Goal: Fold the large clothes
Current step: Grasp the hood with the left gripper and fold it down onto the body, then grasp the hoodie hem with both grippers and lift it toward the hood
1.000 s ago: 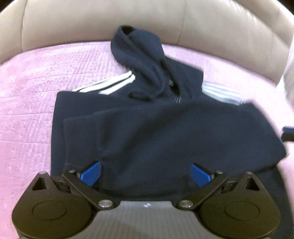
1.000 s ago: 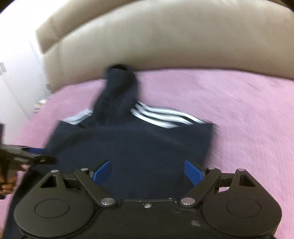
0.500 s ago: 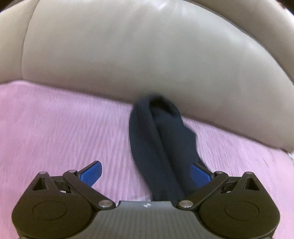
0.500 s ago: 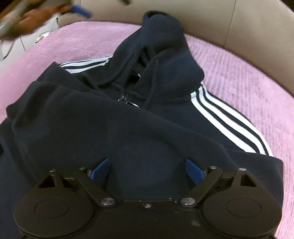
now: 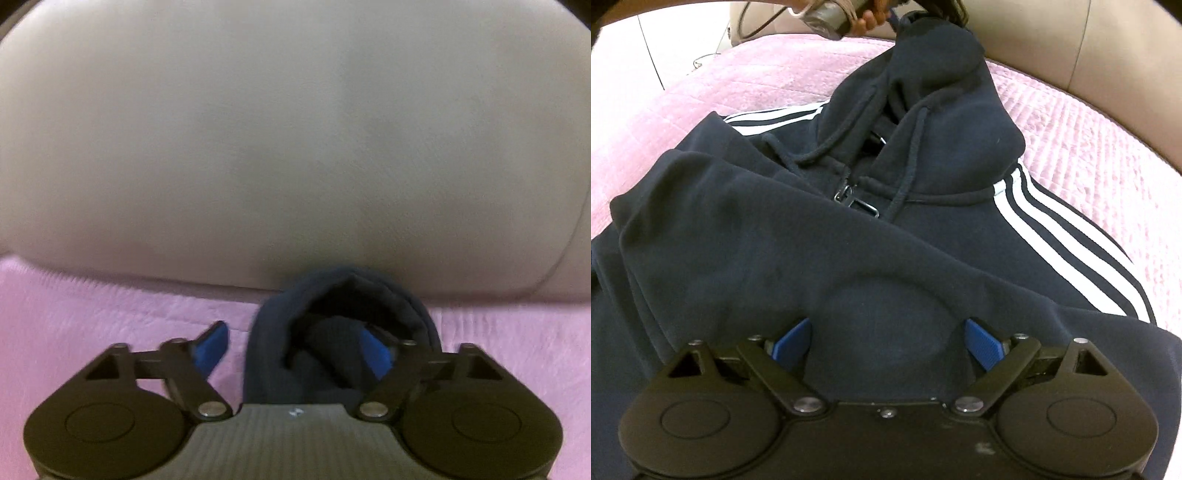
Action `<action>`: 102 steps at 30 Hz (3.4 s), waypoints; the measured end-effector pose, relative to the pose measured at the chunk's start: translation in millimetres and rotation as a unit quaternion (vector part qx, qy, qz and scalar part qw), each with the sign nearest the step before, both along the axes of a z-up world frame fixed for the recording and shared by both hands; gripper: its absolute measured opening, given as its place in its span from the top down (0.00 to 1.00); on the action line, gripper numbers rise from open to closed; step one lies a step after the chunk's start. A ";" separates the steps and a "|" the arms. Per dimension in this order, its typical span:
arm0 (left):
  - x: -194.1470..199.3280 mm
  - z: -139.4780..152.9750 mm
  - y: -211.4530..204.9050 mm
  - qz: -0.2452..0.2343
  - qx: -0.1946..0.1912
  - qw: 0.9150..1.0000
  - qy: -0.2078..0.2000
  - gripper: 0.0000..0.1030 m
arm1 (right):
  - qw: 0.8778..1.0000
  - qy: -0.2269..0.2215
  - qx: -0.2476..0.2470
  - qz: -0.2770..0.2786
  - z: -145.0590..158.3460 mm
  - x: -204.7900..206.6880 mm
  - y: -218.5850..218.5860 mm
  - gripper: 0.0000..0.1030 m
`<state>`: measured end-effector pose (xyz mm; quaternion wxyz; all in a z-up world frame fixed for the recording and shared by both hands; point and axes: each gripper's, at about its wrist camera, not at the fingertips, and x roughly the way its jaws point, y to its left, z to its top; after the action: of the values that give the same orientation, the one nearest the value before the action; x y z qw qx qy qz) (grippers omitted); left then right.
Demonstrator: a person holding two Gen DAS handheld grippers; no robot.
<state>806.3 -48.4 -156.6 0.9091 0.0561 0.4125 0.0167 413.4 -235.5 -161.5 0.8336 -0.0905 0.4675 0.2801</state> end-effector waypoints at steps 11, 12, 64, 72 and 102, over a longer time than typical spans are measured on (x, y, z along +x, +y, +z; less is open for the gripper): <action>-43.1 40.6 -3.1 0.006 -0.030 0.996 -0.088 0.93 | 0.999 -0.031 0.004 -0.007 1.3 -14.1 -1.6 0.00; -52.7 50.5 1.5 0.005 -0.042 0.994 -0.103 0.93 | 0.999 -0.032 0.003 -0.008 1.4 -14.9 -1.7 0.00; -416.9 -40.5 102.4 -0.035 -0.271 0.961 0.040 0.75 | 0.909 0.050 0.345 -0.230 19.9 -34.1 -75.3 0.90; -411.0 -13.8 149.7 0.070 -0.256 0.961 -0.074 0.95 | 0.903 -0.070 0.282 -0.316 64.0 -65.7 -134.9 0.94; -397.8 -42.2 156.1 0.032 -0.236 0.971 -0.038 0.85 | 0.956 0.002 0.151 -0.252 48.9 -37.4 -130.9 0.39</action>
<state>408.6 107.8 -198.8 0.9107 -0.1739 0.3714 -0.0494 375.9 -366.4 -112.6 0.8802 0.1577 0.4288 0.1287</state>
